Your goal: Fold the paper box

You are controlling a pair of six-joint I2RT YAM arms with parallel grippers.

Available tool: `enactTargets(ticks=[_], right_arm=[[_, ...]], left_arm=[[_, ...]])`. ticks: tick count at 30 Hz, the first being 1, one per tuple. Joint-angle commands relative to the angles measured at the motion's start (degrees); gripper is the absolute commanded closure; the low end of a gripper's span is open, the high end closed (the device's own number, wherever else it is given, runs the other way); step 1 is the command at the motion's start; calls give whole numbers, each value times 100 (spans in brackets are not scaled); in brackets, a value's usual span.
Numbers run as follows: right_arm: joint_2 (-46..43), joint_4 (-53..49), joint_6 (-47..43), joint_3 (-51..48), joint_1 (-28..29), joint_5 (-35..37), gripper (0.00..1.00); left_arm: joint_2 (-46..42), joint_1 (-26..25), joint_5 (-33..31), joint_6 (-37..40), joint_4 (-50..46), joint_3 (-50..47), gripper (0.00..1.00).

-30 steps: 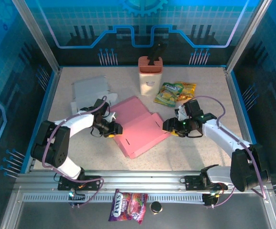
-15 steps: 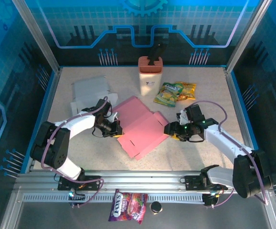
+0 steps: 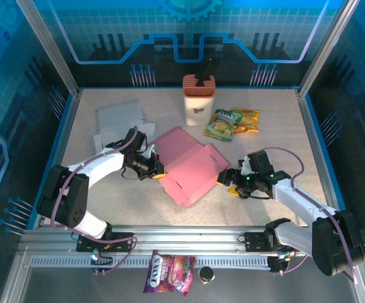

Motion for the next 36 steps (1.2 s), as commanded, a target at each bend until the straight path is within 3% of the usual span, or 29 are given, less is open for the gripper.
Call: enactTargets(ticks=[1, 16, 22, 26, 30, 36], right_arm=[[-143, 924, 883, -263, -5, -178, 20], [939, 4451, 2958, -975, 448, 173, 17], [1883, 5918, 3583, -1101, 646, 286, 23], [2378, 6995, 3996, -1198, 709, 451, 35], [2134, 6861, 3973, -1214, 702, 614, 44], [983, 4958, 3359, -991, 643, 803, 51]], left_arm=[[-172, -41, 342, -469, 56, 276, 100], [-262, -41, 760, -1326, 407, 532, 100], [-276, -41, 791, -1399, 449, 572, 100], [-265, -45, 795, -1393, 428, 577, 100], [-267, -41, 769, -1366, 408, 563, 100], [-224, -41, 726, -1342, 427, 576, 100]])
